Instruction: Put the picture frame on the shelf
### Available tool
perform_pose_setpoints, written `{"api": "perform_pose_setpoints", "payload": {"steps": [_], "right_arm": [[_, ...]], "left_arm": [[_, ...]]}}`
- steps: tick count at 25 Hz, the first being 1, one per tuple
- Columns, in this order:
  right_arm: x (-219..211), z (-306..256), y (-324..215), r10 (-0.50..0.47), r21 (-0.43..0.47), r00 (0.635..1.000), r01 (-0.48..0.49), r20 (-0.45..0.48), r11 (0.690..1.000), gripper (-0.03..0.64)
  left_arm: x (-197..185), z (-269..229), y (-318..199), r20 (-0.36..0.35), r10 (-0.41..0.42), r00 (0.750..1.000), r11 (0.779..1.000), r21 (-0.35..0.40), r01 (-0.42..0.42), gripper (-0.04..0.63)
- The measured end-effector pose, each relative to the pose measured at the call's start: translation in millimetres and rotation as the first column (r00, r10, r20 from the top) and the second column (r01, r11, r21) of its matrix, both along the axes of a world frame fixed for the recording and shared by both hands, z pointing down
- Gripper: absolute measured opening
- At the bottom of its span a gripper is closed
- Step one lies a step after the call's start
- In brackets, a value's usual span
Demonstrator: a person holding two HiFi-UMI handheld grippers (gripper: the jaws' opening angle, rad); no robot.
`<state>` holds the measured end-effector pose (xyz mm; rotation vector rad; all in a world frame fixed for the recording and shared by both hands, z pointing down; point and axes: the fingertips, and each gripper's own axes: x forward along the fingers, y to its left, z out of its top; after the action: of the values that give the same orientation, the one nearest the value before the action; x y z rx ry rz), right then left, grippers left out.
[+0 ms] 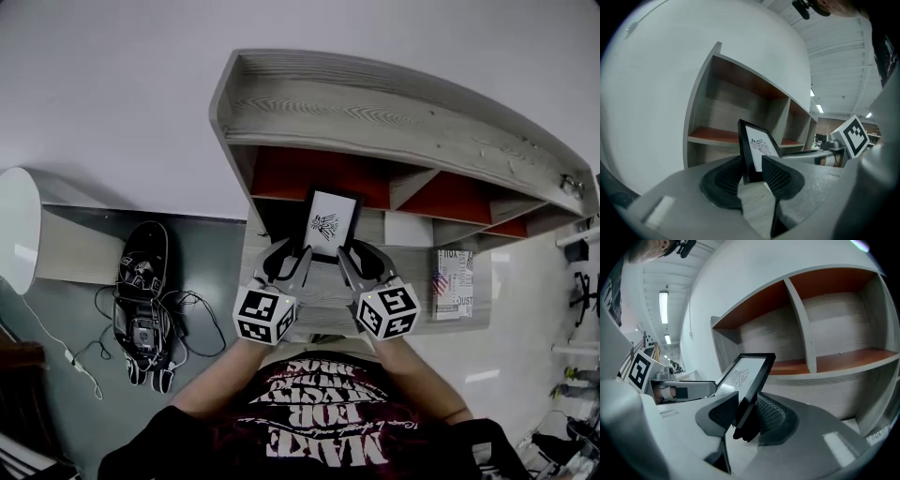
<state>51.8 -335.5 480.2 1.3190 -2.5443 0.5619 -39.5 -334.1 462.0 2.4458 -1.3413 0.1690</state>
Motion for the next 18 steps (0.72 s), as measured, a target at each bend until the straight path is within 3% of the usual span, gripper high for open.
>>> {"api": "perform_pose_setpoints", "payload": {"steps": [18], "right_arm": [[-1, -37, -88, -0.045, 0.033, 0.996, 0.042, 0.078, 0.999, 0.143]], "left_arm": [[-3, -25, -82, -0.038, -0.084, 0.996, 0.995, -0.062, 0.081, 0.137]]}}
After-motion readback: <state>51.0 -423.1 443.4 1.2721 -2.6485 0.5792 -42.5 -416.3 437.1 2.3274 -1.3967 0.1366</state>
